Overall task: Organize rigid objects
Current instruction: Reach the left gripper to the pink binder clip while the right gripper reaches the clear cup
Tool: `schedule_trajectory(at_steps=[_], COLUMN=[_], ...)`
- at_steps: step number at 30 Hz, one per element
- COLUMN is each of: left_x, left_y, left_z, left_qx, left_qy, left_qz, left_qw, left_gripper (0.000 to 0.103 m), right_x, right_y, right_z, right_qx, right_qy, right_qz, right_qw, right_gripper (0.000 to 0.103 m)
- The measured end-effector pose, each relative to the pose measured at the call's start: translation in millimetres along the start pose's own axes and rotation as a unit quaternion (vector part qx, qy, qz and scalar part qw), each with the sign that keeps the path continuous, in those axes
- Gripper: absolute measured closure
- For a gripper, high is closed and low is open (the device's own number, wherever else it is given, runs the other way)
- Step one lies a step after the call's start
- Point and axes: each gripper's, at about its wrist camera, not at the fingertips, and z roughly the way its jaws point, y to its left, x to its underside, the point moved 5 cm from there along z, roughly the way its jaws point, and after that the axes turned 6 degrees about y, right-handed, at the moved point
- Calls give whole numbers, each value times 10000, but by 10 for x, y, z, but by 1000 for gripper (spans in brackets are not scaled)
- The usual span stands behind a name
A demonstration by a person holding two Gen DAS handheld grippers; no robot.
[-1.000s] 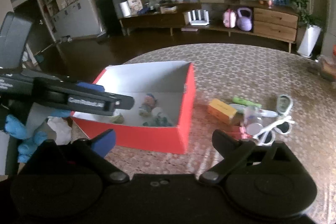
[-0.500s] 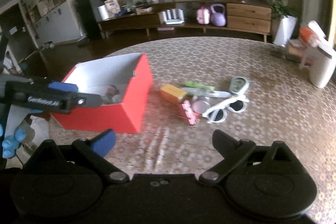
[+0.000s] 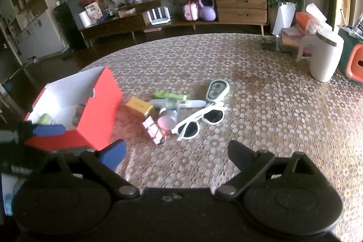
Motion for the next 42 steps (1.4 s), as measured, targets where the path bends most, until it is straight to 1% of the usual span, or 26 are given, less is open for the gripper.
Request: schedule_trajectory(at_steps=[6,8,11,15,18,22,26,30,34,37,42], left_x=[-46,-48,-49,-68,-89,-113,-128,-151,-158,-178,-168], left_y=[-141,-182,-241,-273,-250,-200,-176,-181,-186,-200,-182], left_z=[256,360,522,777,954,1151,1302,1415,1484,1522,1557], left_qx=[-27,-21,-33,-7,20,-46,-187,-212,-226,-254,-301], left_qy=[-292,-308,-213,17,107,231,316,333,267,212,156], left_qz=[-253,-321,-306,-350,-468,-505,-445,-344,-226,-135,-40], left_qw=[9993,9990,9993,9994,9988,9984,9983,9986,9991,9994,9994], left_gripper=[0,0,0,0,0,0,0,0,0,0,1], right_x=[-261,-323,-386,-455,-501,-547,-587,-613,-606,-608,-647], right_y=[-19,-7,1,3,-3,4,7,15,31,55,98], right_z=[325,466,656,896,1082,1283,1437,1580,1706,1751,1772], right_qx=[-54,-88,-97,-133,-145,-124,-118,-139,-164,-159,-99], right_qy=[183,318,485,706,847,958,1058,1158,1242,1215,1144], right_qz=[3,-8,-52,-63,-90,-155,-153,-193,-235,-328,-465], right_qw=[9998,9995,9988,9974,9963,9952,9942,9930,9918,9919,9923], right_gripper=[7,7,7,7,13,17,17,17,24,24,31])
